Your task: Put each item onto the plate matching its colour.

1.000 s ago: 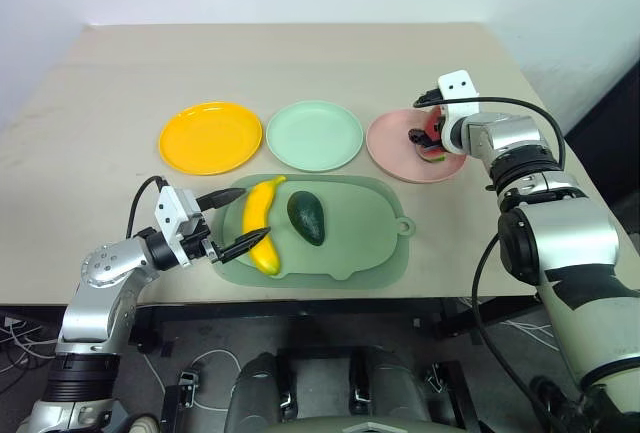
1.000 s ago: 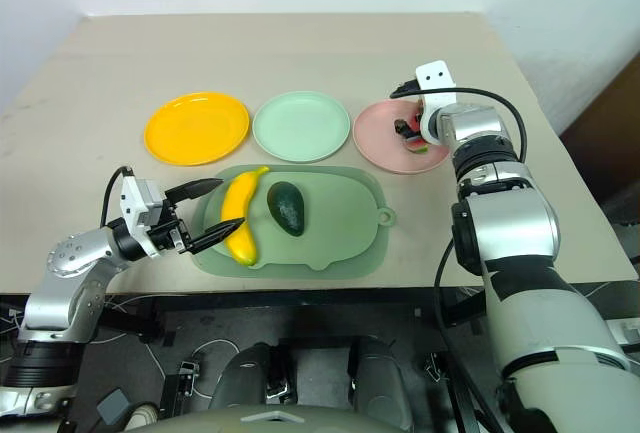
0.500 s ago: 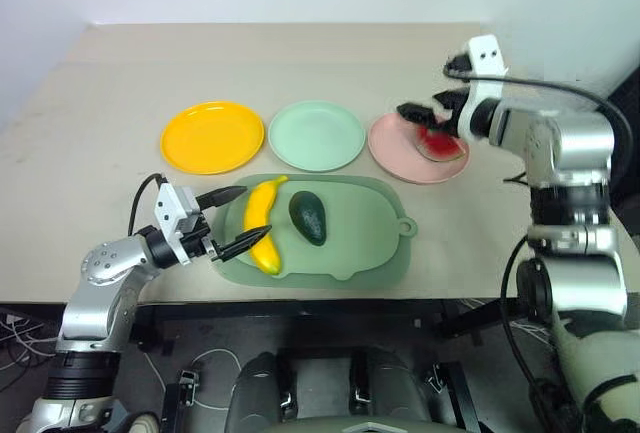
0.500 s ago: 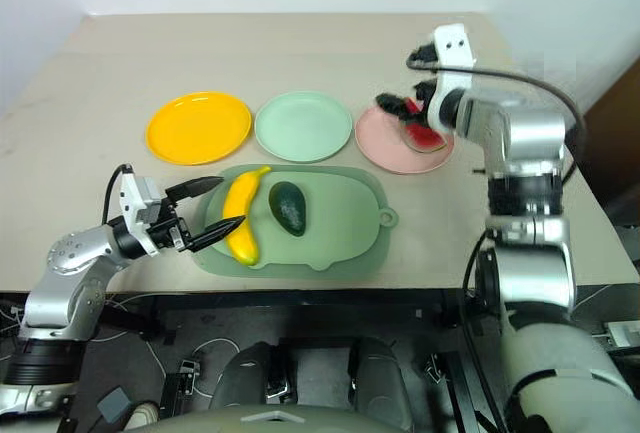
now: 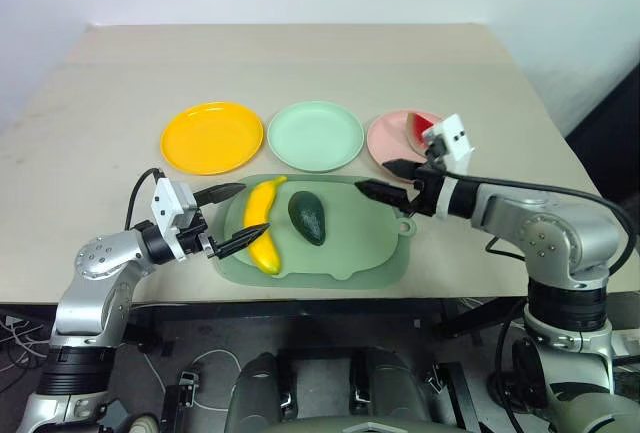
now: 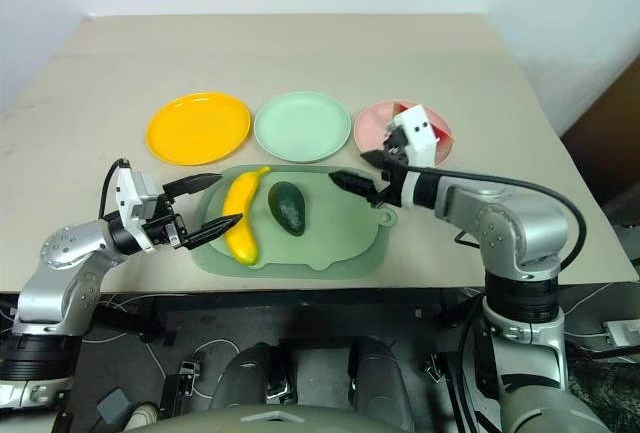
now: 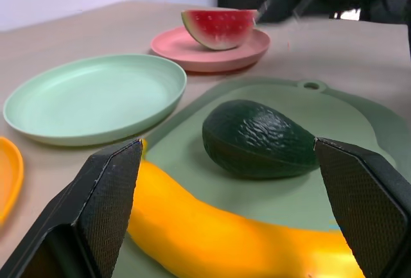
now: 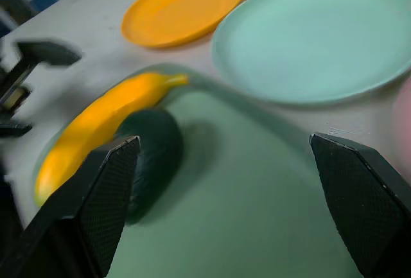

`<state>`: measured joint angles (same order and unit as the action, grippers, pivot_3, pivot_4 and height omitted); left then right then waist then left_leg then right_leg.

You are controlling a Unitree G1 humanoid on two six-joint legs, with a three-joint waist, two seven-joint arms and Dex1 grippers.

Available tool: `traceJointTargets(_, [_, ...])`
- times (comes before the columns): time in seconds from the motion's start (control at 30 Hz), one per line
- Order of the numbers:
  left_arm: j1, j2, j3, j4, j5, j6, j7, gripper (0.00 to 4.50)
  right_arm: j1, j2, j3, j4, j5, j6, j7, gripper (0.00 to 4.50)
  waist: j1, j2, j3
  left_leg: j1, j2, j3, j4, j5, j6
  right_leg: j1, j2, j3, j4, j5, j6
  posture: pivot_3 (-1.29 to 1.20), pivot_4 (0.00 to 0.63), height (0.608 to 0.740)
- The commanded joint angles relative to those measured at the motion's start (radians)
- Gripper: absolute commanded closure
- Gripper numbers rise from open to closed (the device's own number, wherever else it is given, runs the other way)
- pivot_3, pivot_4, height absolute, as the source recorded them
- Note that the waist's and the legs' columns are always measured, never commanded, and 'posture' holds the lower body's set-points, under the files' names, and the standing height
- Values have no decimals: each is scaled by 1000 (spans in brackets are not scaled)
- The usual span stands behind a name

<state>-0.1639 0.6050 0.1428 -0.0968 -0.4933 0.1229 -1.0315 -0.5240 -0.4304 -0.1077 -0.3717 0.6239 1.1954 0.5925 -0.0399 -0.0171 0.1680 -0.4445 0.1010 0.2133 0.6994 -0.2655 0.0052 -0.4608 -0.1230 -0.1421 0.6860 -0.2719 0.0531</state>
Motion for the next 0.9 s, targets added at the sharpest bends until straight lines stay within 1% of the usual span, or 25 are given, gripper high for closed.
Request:
traceJointTargets(0.03, [-16, 1, 14, -3, -11, -7, -1, 0, 4, 27, 33, -46, 36, -5, -11, 17, -1, 0, 0, 0, 0, 0, 0, 0, 0, 0, 0, 0, 0, 0, 0, 0, 150, 695])
traceJointTargets(0.2, [-4, -1, 13, -18, -15, -3, 2, 0, 18, 67, 99, -34, 43, 2, -40, 17, -1, 0, 0, 0, 0, 0, 0, 0, 0, 0, 0, 0, 0, 0, 0, 0, 150, 695])
traceJointTargets(0.33, [4, -3, 11, -21, -16, 0, 3, 0, -39, 109, 159, 60, 3, 70, -114, 17, -2, -1, 0, 0, 0, 0, 0, 0, 0, 0, 0, 0, 0, 0, 0, 0, 150, 695])
traceJointTargets(0.47, [11, -3, 13, -27, -16, 5, 5, 0, -119, 200, 140, 129, 10, 122, -176, 17, -3, -1, 0, 0, 0, 0, 0, 0, 0, 0, 0, 0, 0, 0, 0, 0, 150, 695])
traceJointTargets(0.53, [15, -3, 13, -30, -16, 6, 6, 0, -141, 228, 131, 148, 9, 132, -194, 17, -2, -1, 0, 0, 0, 0, 0, 0, 0, 0, 0, 0, 0, 0, 0, 0, 150, 695])
traceJointTargets(0.77, [26, 6, 21, -43, -20, 17, 7, 0, -179, 270, 151, 213, -9, 127, -216, 17, -2, -1, -1, 0, 0, 0, 0, 0, 0, 0, 0, 0, 0, 0, 0, 0, 150, 695])
traceJointTargets(0.9, [22, 8, 23, -39, -17, 17, 6, 0, -178, 275, 206, 228, -41, 93, -217, 17, -3, -1, -1, 0, 0, 0, 0, 0, 0, 0, 0, 0, 0, 0, 0, 0, 150, 695])
